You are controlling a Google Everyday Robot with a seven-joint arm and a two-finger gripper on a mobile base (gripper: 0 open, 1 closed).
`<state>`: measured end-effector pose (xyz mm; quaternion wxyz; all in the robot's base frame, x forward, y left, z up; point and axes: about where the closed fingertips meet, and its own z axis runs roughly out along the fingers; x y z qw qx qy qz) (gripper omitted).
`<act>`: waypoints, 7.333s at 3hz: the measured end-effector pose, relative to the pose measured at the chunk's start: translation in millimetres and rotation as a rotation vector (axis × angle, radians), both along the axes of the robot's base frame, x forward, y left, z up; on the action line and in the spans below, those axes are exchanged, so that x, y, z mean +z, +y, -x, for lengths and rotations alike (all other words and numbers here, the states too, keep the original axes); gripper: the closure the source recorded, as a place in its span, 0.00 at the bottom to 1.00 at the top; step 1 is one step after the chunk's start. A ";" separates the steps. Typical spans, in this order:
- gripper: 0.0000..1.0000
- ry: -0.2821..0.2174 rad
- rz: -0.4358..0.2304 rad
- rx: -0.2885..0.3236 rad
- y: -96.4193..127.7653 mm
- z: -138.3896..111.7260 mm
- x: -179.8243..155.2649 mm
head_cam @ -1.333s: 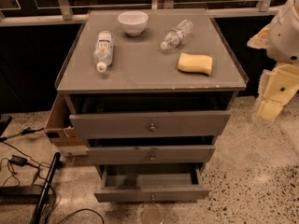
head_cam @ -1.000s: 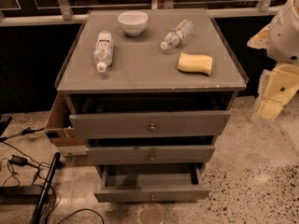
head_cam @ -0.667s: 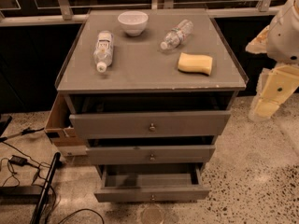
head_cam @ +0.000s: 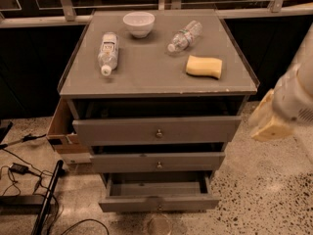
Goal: Close bottom drawer
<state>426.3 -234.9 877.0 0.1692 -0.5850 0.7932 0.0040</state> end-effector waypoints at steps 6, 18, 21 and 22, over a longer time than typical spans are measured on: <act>1.00 0.150 -0.373 -0.071 -73.7 4.6 -356.0; 1.00 -0.167 -0.391 0.283 47.6 -17.1 -705.7; 1.00 -0.342 -0.366 0.193 38.5 -37.5 -739.0; 1.00 -0.441 -0.340 0.131 38.6 -62.2 -750.9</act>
Offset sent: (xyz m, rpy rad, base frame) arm -0.0292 -0.0536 -0.2258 0.2661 0.2288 -0.1540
